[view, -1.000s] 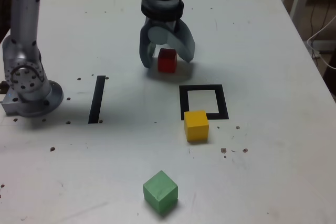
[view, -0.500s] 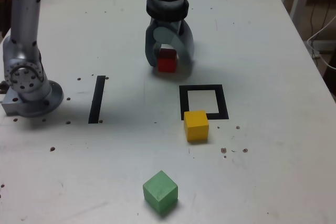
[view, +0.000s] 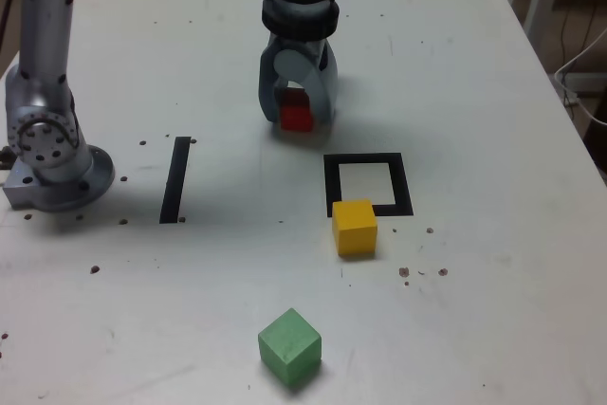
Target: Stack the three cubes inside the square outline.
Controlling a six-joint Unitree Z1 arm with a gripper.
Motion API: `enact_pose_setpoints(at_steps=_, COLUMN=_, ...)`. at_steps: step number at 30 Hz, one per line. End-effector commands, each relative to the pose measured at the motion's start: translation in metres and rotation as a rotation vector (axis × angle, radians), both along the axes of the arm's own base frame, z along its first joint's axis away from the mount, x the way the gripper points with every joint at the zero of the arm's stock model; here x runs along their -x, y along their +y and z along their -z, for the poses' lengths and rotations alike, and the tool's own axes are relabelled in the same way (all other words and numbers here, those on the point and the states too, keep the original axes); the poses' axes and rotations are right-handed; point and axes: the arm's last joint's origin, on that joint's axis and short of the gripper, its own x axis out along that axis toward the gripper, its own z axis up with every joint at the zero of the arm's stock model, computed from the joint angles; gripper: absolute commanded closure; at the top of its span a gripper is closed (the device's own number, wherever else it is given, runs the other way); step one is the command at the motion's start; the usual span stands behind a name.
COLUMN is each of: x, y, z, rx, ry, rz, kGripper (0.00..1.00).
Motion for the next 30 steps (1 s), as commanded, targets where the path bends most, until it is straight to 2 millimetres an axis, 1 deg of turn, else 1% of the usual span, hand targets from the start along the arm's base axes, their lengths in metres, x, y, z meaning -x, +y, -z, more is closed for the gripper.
enact_pose_setpoints(at_steps=1, x=-0.001, y=-0.002, z=-0.002, rx=-0.003, ry=-0.004, rz=0.001, kGripper=0.75)
enact_pose_setpoints(at_steps=6, x=-0.007, y=-0.013, z=-0.010, rx=0.000, ry=-0.023, rz=0.006, kGripper=0.75)
enact_pose_setpoints(at_steps=14, x=-0.023, y=-0.051, z=-0.024, rx=0.004, ry=-0.062, rz=0.000, kGripper=0.75)
enact_pose_setpoints(at_steps=18, x=-0.028, y=-0.065, z=-0.028, rx=0.018, ry=-0.071, rz=-0.028, kGripper=0.75)
enact_pose_setpoints(at_steps=24, x=-0.035, y=-0.077, z=-0.029, rx=0.049, ry=-0.070, rz=-0.059, kGripper=0.75)
enact_pose_setpoints(at_steps=30, x=-0.041, y=-0.084, z=-0.023, rx=0.052, ry=-0.053, rz=-0.084, kGripper=0.75)
